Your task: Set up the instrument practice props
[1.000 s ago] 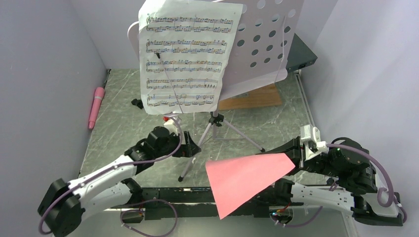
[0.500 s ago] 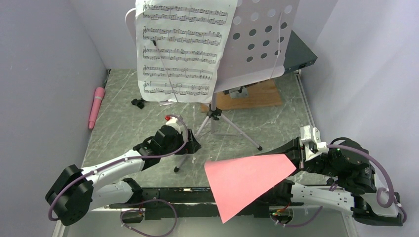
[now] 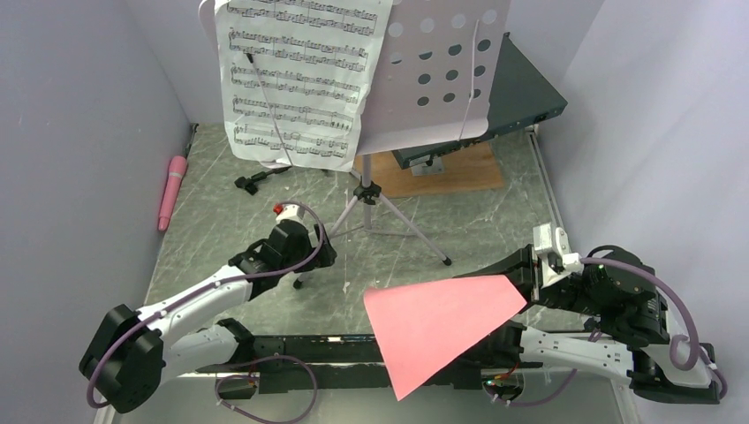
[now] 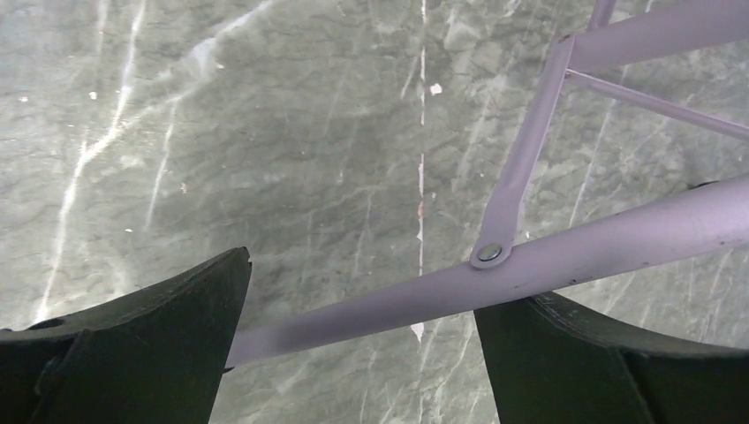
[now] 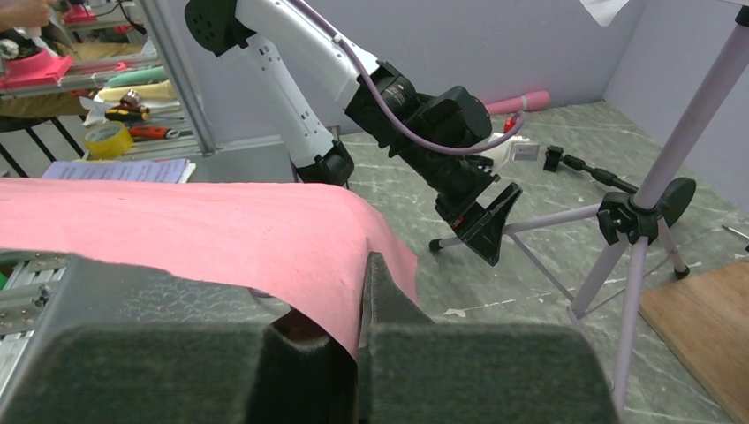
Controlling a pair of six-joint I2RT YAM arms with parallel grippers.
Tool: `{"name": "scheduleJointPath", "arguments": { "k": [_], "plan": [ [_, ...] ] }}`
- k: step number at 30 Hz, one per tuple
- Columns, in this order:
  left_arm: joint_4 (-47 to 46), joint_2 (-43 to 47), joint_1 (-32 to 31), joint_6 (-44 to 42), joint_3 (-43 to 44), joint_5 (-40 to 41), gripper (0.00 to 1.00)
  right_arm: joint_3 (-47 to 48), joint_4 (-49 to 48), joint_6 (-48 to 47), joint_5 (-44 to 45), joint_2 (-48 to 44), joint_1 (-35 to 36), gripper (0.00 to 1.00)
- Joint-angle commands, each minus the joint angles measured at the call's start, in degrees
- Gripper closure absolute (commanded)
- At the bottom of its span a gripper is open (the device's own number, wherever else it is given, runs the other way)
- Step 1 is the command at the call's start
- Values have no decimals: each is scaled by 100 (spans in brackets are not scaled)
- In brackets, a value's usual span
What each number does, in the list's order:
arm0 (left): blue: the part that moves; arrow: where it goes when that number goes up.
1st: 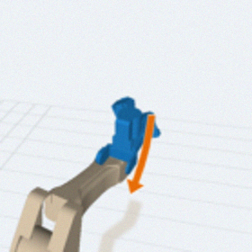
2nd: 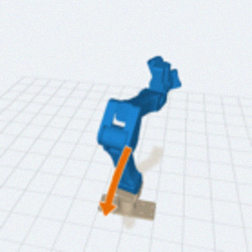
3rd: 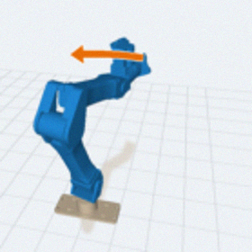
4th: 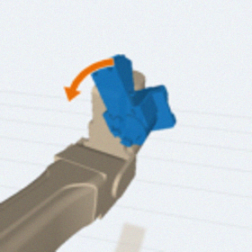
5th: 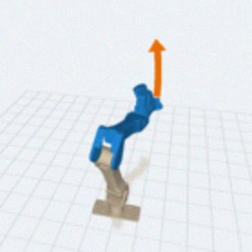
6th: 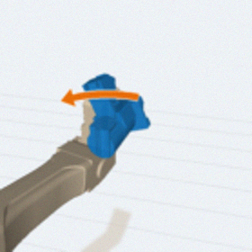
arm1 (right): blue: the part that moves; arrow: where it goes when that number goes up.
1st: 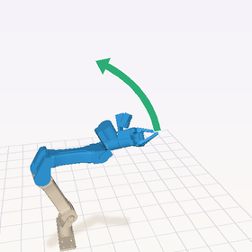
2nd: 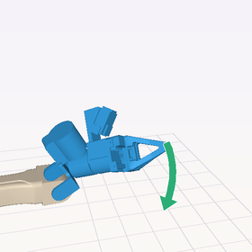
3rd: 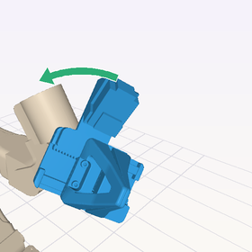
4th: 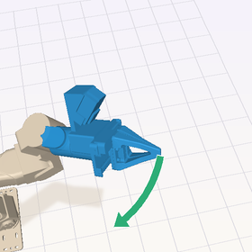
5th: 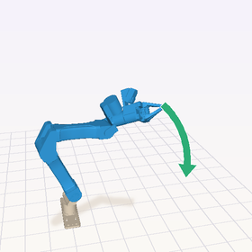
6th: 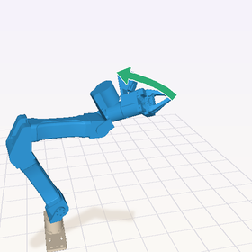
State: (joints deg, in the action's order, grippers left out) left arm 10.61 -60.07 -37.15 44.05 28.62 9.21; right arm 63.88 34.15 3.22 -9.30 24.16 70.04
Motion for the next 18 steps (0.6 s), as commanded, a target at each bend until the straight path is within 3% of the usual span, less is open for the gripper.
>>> {"name": "scheduleJointPath", "arguments": {
  "k": [1,5,11,18],
  "plan": [
    [443,-86,233,-149,304,517,1,-31,-346,85,-1,138,10,100],
    [772,55,258,-27,414,310,0,-50,-416,127,-10,198,10,100],
    [2170,1006,260,194,1027,-156,1,-47,-718,563,396,546,9,100],
    [3825,2694,252,407,1751,-914,1,934,-297,1692,1120,1966,1,100]
  ]
}}
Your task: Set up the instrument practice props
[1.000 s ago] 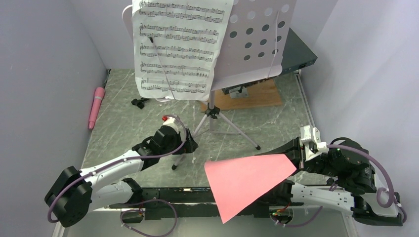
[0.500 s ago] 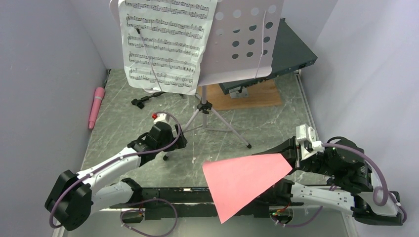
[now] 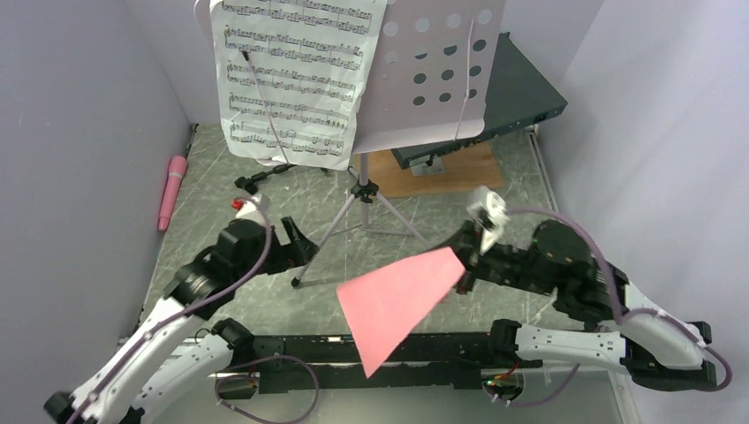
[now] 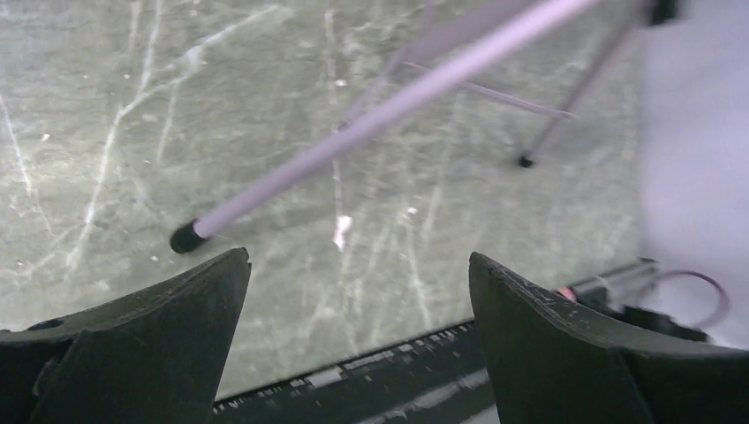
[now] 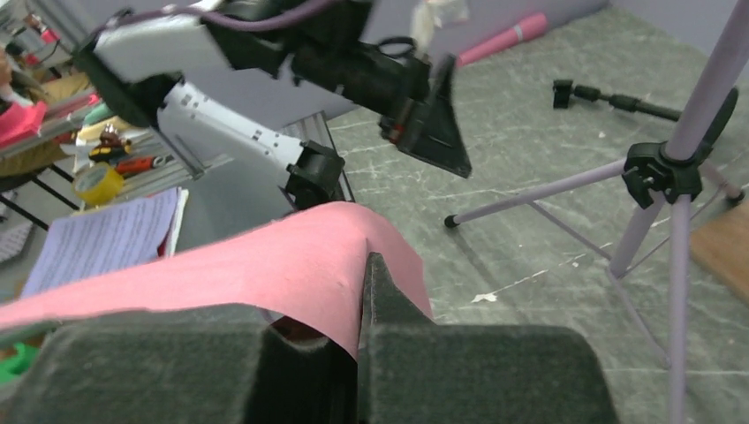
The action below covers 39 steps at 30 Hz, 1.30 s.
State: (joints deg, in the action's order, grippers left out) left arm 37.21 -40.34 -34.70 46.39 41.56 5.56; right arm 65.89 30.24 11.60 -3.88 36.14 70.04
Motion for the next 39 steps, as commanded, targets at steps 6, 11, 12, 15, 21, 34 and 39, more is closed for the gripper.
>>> {"name": "scheduleJointPath", "arguments": {
  "k": [6,11,12,15,21,34,39],
  "plan": [
    [998,2276,7,-419,825,-2103,0,1543,482,1716,273,1611,-297,100],
    [39,2685,20,-936,917,-3823,0,1113,81,2749,-1368,2011,-1257,100],
    [-104,2651,16,-1014,915,-4129,1,926,-176,2953,-1690,2034,-1365,100],
    [-216,2536,16,-1302,978,-4481,1,404,-992,3443,-2287,2033,-1440,100],
    [-540,2339,16,-1641,1134,-3945,0,-49,-1771,3597,-2357,1665,-1446,100],
    [-1917,927,16,-1265,2207,-3859,72,153,-1947,2863,-2499,1583,-1441,100],
    [-1839,-2,16,-1777,3386,-3768,100,992,-777,1972,-1409,1622,-1438,95]
  ]
}}
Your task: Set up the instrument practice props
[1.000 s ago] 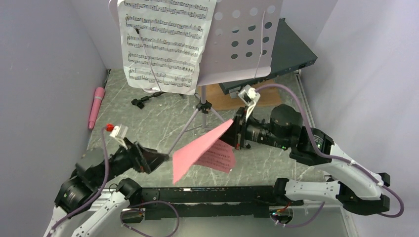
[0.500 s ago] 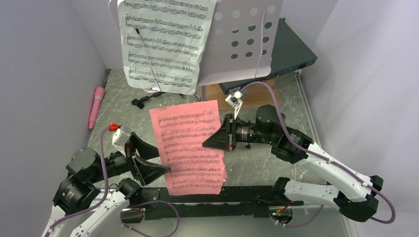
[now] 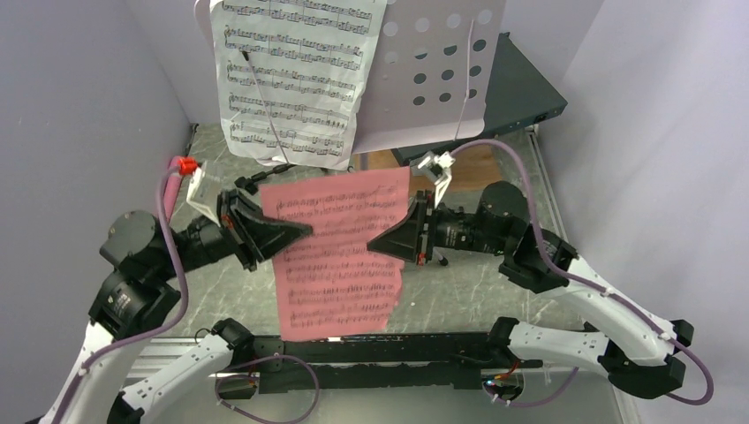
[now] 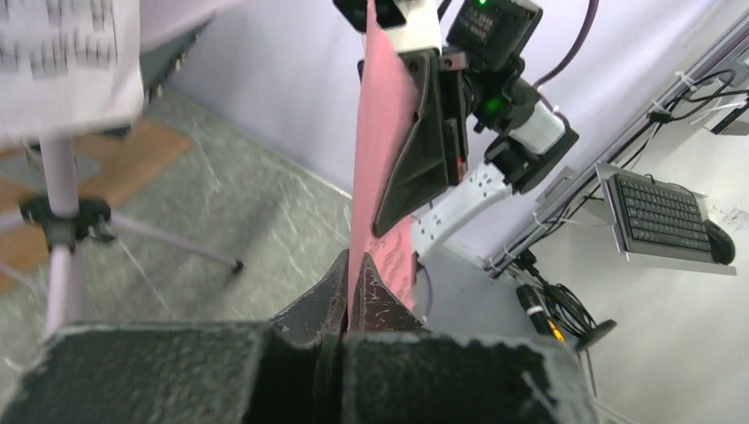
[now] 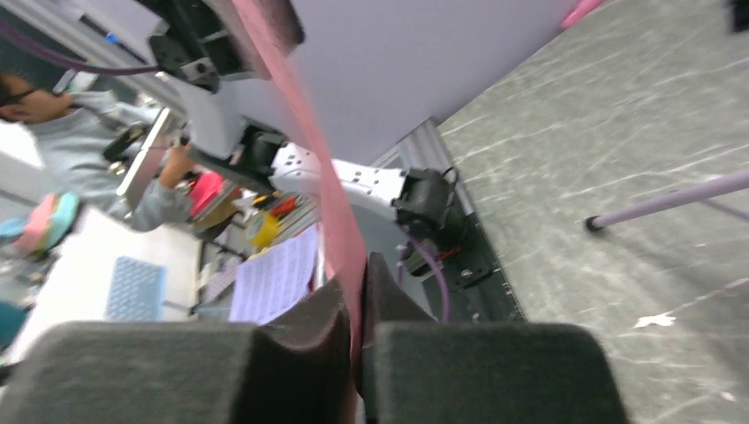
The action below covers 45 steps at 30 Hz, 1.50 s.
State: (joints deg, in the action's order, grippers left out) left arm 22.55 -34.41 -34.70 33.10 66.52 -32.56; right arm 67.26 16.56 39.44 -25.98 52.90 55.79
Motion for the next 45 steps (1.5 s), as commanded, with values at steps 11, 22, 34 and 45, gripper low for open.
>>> {"name": "scheduleJointPath", "arguments": {
  "k": [11,22,34,45],
  "plan": [
    [252,-3050,16,-1403,4431,-13,100,2694,1776,-2445,4023,222,-16,61],
    [681,-4613,7,-1211,6725,740,100,3571,1300,-3624,5997,506,-20,66],
    [185,-5086,-1,-799,7026,932,100,3677,67,-4681,6525,1025,-22,63],
    [94,-5409,-66,-870,7232,923,100,4019,-168,-5194,6741,1569,-24,80]
  ]
}}
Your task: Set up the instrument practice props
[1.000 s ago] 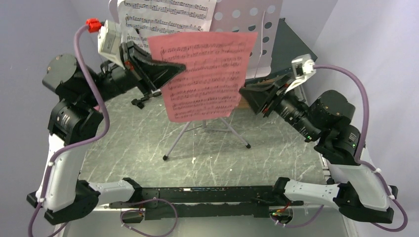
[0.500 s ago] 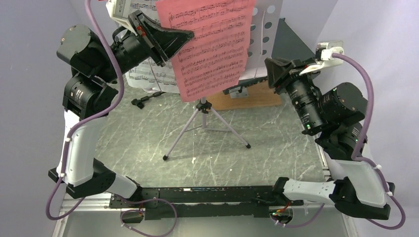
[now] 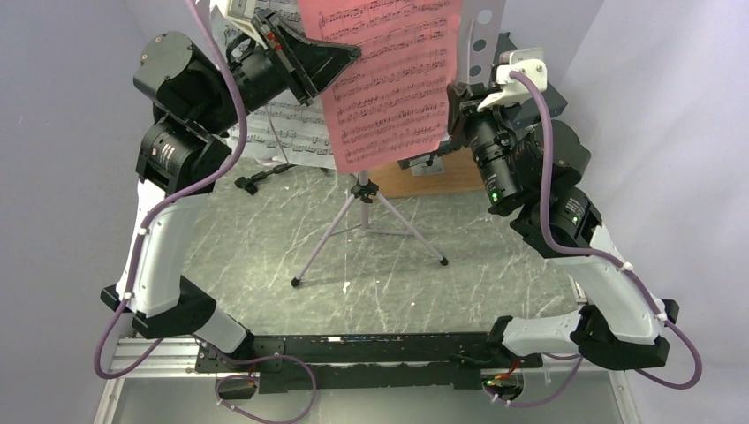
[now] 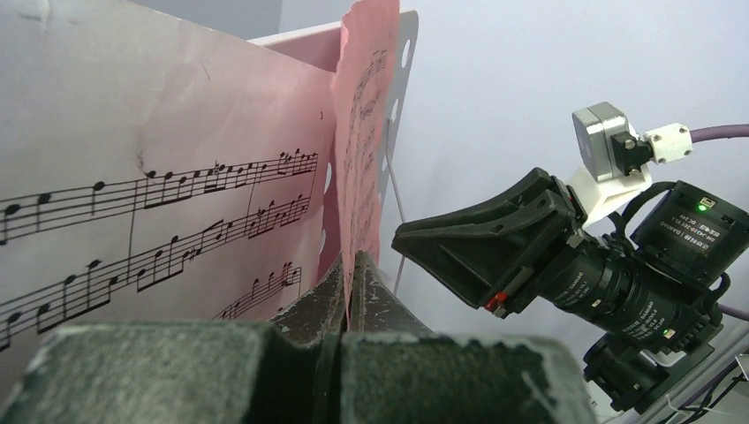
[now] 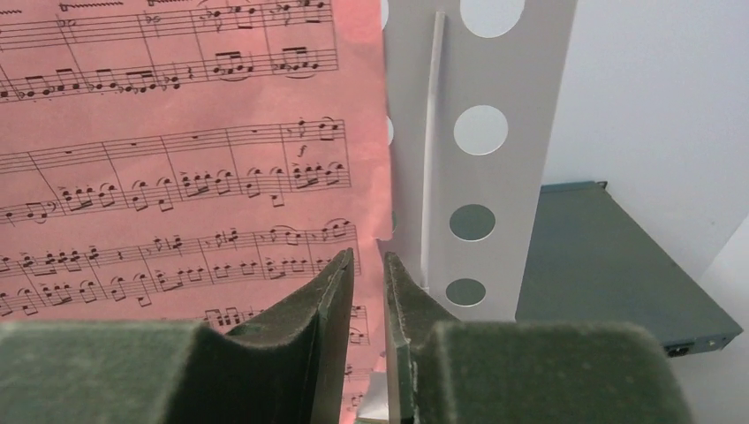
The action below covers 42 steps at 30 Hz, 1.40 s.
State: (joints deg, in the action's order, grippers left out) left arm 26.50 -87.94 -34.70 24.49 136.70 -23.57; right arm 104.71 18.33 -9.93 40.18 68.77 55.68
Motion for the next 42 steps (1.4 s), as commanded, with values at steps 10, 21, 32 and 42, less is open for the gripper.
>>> {"name": "scheduleJointPath", "arguments": {
  "k": [10,21,32,42],
  "plan": [
    [-172,-199,-198,-279,506,187,100,-347,-1030,-687,-101,-286,-23,100],
    [-182,-217,-227,-410,409,300,100,-799,-1245,-751,173,-664,-69,63],
    [-173,-208,-239,-510,339,458,100,-562,-1239,-822,33,-387,-421,62],
    [-89,-255,-247,-668,449,608,100,-423,-1023,-466,-350,-218,-716,63]
  ]
}}
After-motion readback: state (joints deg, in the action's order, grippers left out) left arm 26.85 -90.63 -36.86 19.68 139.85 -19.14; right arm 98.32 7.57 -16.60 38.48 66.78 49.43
